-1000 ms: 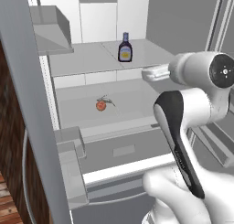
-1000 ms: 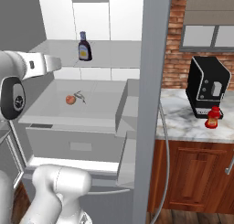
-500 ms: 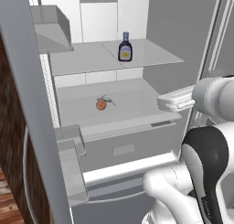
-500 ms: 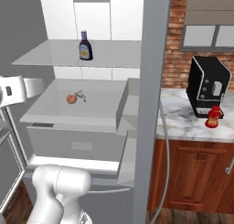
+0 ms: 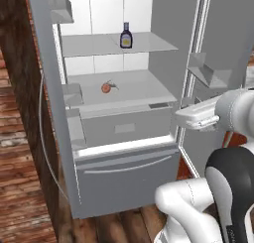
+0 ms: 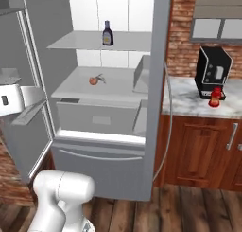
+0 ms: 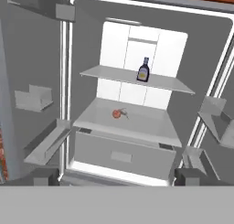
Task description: Place the condiment bottle and ketchup from the counter to the top shelf of the fridge. If the existing items in the fridge are on the top shelf, move them to other shelves.
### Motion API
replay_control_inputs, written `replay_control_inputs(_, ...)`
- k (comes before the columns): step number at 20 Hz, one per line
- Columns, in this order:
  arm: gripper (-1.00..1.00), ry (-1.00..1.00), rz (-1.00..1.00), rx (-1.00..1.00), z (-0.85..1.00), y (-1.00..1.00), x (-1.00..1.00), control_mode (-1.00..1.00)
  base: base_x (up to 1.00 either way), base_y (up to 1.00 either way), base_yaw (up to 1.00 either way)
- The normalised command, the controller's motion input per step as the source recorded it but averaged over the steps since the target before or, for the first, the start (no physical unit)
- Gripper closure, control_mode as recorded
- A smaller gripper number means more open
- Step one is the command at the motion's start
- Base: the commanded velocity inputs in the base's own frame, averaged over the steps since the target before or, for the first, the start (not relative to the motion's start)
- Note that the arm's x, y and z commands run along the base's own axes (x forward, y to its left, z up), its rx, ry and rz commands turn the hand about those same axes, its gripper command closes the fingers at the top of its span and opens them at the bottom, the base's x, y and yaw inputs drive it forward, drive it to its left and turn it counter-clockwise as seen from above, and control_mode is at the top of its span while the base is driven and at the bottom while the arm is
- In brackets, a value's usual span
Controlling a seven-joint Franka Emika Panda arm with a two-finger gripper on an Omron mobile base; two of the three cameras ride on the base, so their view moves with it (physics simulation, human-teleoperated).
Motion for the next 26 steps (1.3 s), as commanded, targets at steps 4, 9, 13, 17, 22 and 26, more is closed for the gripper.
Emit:
replay_control_inputs(4, -1.0, 0.0, 0.0, 0.0, 0.0, 0.0, 0.0, 1.0, -1.0, -0.36, 0.08)
replay_control_inputs(9, -1.0, 0.0, 0.0, 0.0, 0.0, 0.0, 0.0, 1.0, -1.0, -0.86, -0.07)
replay_control_inputs(13, -1.0, 0.0, 0.0, 0.0, 0.0, 0.0, 0.0, 1.0, -0.7, -1.0, -0.39)
replay_control_inputs(17, -1.0, 0.0, 0.0, 0.0, 0.0, 0.0, 0.0, 1.0, 0.1, -1.0, -0.49)
replay_control_inputs(22, -1.0, 0.0, 0.0, 0.0, 0.0, 0.0, 0.0, 1.0, 0.79, -0.9, -0.27)
replay_control_inputs(26, -1.0, 0.0, 0.0, 0.0, 0.0, 0.0, 0.0, 1.0, 1.0, -0.39, -0.02)
